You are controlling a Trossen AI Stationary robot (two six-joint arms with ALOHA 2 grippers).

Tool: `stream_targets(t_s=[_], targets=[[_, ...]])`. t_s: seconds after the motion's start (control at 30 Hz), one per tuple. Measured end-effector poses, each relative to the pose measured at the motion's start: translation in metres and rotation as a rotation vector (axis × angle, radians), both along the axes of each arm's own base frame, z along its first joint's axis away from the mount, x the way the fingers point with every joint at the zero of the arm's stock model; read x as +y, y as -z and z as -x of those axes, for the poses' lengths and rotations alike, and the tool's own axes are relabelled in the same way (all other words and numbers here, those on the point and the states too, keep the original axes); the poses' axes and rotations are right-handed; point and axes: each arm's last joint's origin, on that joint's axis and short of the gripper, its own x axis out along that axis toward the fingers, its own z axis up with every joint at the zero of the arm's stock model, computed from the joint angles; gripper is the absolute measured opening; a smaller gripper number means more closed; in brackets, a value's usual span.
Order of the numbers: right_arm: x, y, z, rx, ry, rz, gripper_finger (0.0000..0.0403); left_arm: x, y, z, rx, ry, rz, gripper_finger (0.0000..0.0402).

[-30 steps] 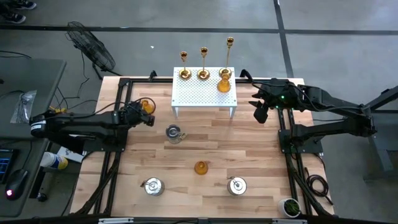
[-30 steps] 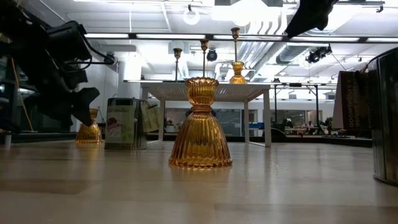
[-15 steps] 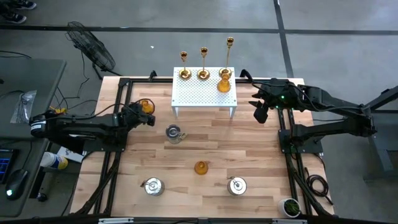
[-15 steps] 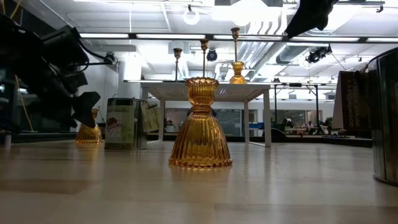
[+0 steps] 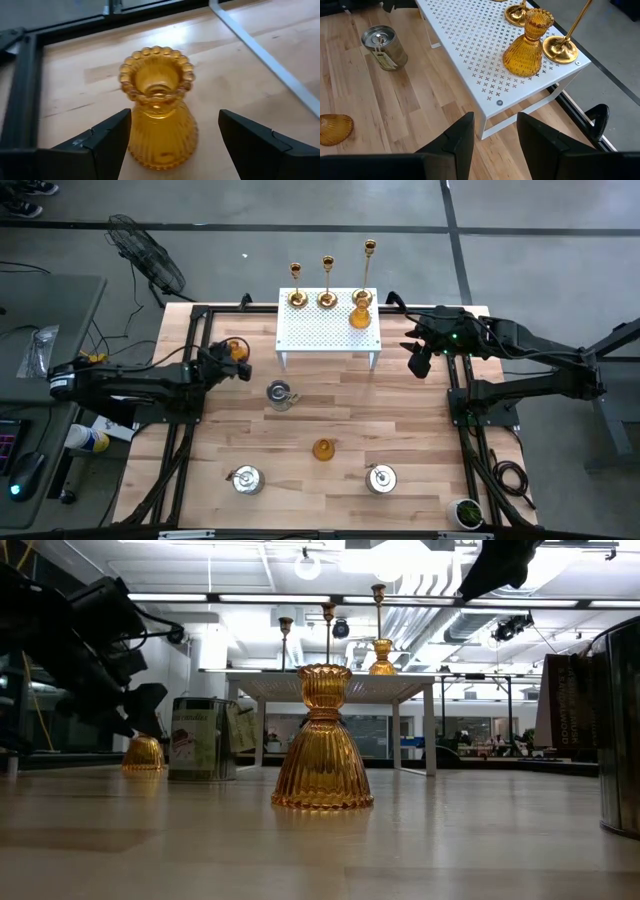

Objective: Pick & Place candle stick holders
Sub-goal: Put the top brown glass candle holder on the shelf aligned with the other brown glass candle holder

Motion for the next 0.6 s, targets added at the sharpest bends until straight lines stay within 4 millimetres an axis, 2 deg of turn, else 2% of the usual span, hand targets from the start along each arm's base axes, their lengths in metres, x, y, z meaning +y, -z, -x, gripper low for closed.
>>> stream_targets(t_s=[0.6], targets=[[0.0, 0.0, 0.0, 0.0, 0.0, 0.0, 0.014, 0.006, 0.01, -0.015, 0.009, -0.067, -0.062, 0.0294]])
